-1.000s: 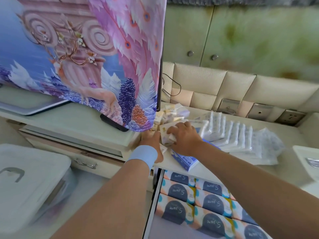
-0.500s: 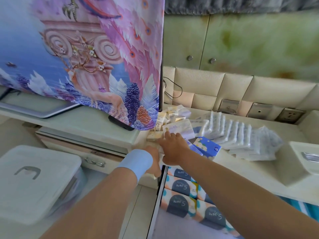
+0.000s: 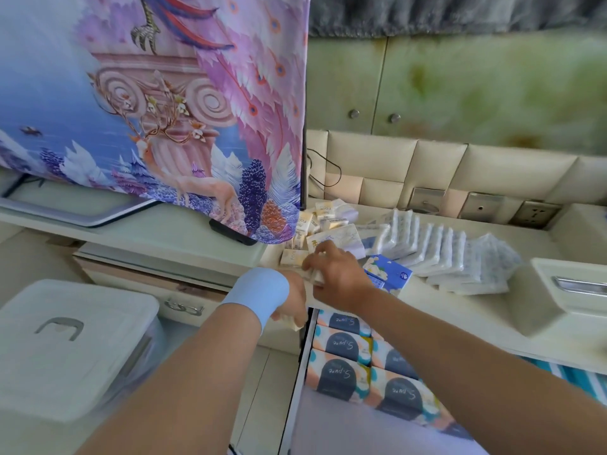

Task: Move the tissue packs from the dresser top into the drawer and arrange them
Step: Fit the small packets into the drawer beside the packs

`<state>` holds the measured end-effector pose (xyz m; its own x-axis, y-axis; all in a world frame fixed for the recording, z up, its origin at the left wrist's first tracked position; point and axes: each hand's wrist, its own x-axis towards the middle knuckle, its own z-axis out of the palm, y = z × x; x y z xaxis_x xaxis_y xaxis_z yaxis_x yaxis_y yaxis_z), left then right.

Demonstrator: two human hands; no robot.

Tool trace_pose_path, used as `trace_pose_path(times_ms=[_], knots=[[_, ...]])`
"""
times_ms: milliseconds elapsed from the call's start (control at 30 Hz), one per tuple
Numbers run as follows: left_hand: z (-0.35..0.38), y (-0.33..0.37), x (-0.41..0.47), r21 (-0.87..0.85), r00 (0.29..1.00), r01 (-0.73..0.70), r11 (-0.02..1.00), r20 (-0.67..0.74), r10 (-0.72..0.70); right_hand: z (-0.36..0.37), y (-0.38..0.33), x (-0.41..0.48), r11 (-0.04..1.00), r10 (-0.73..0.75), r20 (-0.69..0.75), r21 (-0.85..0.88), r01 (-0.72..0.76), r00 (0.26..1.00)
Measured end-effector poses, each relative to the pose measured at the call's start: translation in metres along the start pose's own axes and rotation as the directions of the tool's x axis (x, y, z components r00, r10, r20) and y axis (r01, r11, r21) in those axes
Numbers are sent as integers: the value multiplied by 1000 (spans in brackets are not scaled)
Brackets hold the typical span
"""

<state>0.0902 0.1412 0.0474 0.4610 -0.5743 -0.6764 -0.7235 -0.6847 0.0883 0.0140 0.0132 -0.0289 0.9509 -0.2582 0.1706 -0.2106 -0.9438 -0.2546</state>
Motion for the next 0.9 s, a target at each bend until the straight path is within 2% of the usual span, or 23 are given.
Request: trace_pose_path(times_ms=[67, 133, 200, 267, 367, 467, 533, 667, 767, 900], knots=[[0, 9, -5, -51, 999, -43, 998, -2, 43, -22, 14, -14, 992, 42, -81, 119, -32, 996], [1, 26, -9, -48, 995, -100, 994, -33, 98, -44, 32, -37, 985, 38, -71, 172, -25, 997], [6, 51, -10, 12, 979, -175, 985, -102, 175, -63, 51, -69, 990, 20, 4, 143, -20, 1000], [15, 82, -10, 61, 949, -267, 962, -156, 274, -77, 69, -108, 996, 81, 164, 32, -88, 983], [41, 132, -6, 117, 887, -405, 907, -191, 420, -93, 94, -172, 960, 279, 362, -135, -246, 889], [74, 177, -2, 144, 827, -496, 856, -224, 516, -99, 114, -232, 880, 470, 463, -188, -435, 752], [95, 204, -3, 148, 783, -555, 818, -239, 574, -98, 124, -262, 832, 538, 513, -196, -519, 669], [135, 244, -12, 137, 748, -630, 764, -157, 645, -82, 130, -303, 805, 566, 575, -229, -548, 591], [165, 263, -18, 212, 773, -613, 761, -39, 633, -67, 130, -332, 789, 579, 594, -237, -567, 558], [192, 274, -15, 306, 807, -579, 756, 83, 585, -50, 135, -358, 761, 602, 545, -169, -627, 584]])
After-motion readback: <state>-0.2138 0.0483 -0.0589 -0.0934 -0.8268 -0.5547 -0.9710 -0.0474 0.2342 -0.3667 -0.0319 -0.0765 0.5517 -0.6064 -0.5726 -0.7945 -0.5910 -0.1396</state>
